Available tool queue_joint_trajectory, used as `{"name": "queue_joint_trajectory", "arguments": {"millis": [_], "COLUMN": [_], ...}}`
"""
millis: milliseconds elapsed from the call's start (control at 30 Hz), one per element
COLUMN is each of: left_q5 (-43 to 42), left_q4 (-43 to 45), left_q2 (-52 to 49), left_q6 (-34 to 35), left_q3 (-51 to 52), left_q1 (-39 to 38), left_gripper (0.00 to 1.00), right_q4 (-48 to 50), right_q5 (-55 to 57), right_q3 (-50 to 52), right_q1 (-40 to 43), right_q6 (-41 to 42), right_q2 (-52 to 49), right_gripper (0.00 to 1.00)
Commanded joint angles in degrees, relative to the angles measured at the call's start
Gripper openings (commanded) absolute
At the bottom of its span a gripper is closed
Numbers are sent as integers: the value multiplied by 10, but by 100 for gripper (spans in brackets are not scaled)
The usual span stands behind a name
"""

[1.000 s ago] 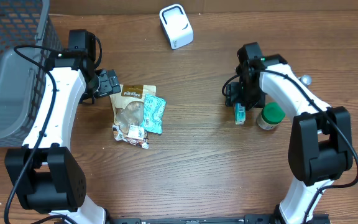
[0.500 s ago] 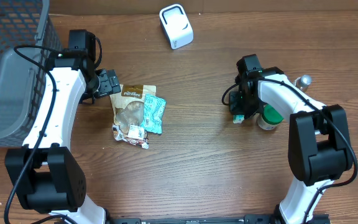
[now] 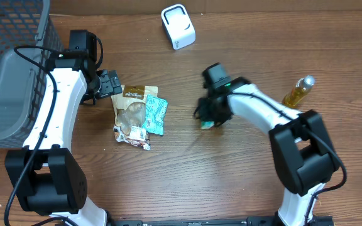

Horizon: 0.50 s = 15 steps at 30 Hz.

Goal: Scan the item barcode
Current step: 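Lower the right gripper onto the Kleenex tissue pack and close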

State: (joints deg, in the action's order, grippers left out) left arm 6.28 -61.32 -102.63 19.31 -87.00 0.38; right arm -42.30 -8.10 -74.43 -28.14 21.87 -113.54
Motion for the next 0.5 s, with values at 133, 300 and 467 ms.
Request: {"name": "queue_joint_trajectory", "arguments": {"millis": [133,300,467], "left_q5": [3,3,3], "left_q4": [1,1,1], "left_q2": [11,11,11], "left_q6": [0,0,0], "left_q3": [-9,-9,-9], "left_q1": [0,0,0], "left_gripper": [100,100,100], "right_q4": [5,5,5], "right_q5": [76,76,76], "right_q3": [4,4,4], "right_q1": [-82,-97,-97], "right_q6": [69,69,69], "right_q2": [14,14,14], "right_gripper": [23,22,27]}}
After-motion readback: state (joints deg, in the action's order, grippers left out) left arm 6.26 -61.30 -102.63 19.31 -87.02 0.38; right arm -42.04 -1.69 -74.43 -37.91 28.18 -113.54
